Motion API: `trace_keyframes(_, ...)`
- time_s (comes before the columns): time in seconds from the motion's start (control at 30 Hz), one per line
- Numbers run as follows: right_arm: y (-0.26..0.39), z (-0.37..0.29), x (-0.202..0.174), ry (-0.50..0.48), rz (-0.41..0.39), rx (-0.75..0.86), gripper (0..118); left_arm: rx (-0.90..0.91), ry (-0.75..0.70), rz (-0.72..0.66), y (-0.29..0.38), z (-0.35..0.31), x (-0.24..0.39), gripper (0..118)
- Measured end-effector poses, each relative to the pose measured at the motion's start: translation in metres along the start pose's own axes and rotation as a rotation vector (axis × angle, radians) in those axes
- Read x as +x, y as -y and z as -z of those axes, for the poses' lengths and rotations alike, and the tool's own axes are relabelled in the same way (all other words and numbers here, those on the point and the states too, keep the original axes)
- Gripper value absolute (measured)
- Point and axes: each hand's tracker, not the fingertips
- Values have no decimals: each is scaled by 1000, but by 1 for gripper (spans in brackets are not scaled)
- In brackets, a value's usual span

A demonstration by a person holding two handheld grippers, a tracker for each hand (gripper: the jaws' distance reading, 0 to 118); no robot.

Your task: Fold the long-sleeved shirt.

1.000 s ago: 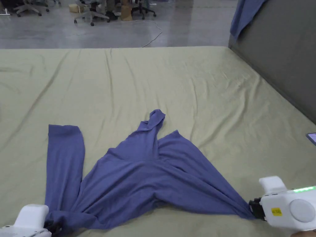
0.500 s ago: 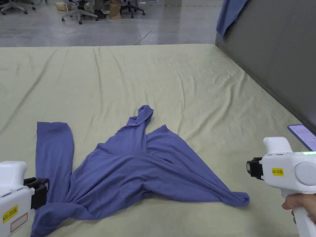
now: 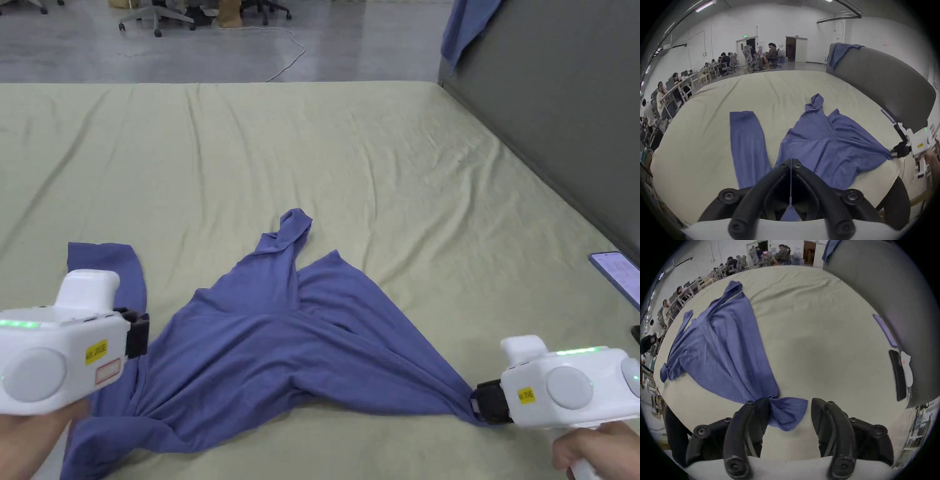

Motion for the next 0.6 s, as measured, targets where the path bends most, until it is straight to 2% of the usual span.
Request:
trace_keyframes(0.03, -2, 4, -5, -20, -8, -14, 47, -6, 6, 3, -6, 11, 1, 0)
trace_keyframes(0.07, -2, 8, -7, -13, -7, -7, 39, -10, -1, 12, -11, 27, -2, 11)
trace_keyframes(0.1, -1, 9, -10, 18, -21, 0, 35, -14, -13, 25, -18, 41, -1, 43)
trace_keyframes(0.13, -2, 8, -11, 16, -49, -1, 26, -37, -29, 36, -26, 58, 0, 93)
trace_keyframes(0.17, -7, 6, -14, 14, -76, 7, 14, -55, -39, 42, -32, 70, 1, 114)
trace_keyframes(0.2, -8, 7, -13, 7, -63, 0, 2, -51, -34, 44, -37, 85, 2, 118)
trace_keyframes(0.27, -11, 14, -12, -13, -43, -18, 2, -57, -45, 56, -49, 111, 5, 118)
trace_keyframes(0.4, -15, 17, -9, -20, -36, -30, 2, -180, -29, 52, -68, 177, -2, 115)
trace_keyframes(0.5, -14, 17, -6, -34, -26, -28, 2, -286, -29, 23, -66, 209, 0, 99)
trace_keyframes(0.53, -14, 17, -7, -35, -29, -25, 2, -349, -67, 33, -60, 221, 3, 80)
trace_keyframes(0.57, -15, 17, -8, -34, -31, -24, 2, -388, -90, 46, -56, 227, 6, 76)
trace_keyframes(0.6, -15, 17, -8, -34, -33, -24, 2, -371, -48, 19, -49, 234, 5, 73)
